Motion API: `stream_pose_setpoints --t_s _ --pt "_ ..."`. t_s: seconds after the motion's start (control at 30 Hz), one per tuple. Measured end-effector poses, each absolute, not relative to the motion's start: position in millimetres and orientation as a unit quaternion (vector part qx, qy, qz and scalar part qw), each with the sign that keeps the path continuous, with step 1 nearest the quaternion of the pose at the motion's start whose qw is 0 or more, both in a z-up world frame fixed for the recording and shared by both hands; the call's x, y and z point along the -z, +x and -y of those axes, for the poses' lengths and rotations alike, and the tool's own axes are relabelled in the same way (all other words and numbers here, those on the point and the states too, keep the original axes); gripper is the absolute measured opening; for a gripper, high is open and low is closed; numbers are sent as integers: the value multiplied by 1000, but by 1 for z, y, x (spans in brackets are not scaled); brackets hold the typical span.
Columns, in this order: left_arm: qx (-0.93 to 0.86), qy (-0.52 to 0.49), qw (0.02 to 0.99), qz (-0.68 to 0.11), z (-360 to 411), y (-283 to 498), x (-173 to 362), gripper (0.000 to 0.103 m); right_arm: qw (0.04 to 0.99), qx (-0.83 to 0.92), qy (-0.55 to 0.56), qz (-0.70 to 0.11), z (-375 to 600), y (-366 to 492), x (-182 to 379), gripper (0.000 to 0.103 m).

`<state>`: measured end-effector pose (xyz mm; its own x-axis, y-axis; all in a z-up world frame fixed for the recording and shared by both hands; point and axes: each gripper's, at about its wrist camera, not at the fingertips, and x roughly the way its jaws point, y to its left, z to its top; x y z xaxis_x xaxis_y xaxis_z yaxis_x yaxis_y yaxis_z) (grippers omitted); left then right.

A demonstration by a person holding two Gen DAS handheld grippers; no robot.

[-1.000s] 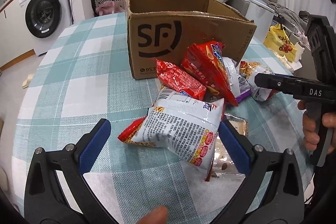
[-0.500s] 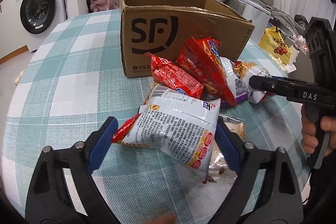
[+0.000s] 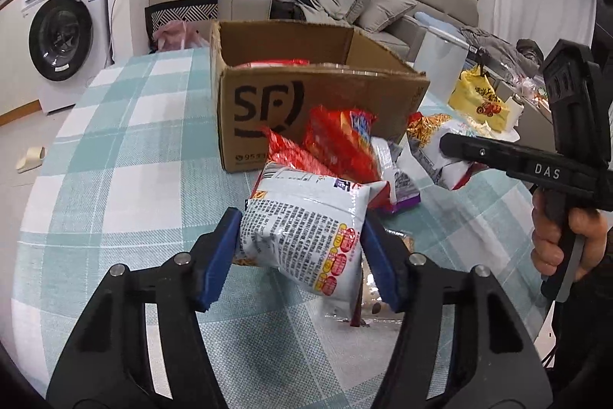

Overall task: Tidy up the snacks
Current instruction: 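Grasp the white printed snack bag with the left tool while the right grasps the white noodle bag, then carry both bags over the cardboard box and open both tools to drop them in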

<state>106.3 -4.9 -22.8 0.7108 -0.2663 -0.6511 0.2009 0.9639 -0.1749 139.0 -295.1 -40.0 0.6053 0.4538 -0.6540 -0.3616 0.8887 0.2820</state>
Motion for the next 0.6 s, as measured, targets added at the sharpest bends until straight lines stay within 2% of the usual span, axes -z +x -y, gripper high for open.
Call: stream_pose_setpoints --t_s 0.6 --pt "89 -54 947 -304 -2 76 -31 60 911 -236 68 -332 299 116 2 45"
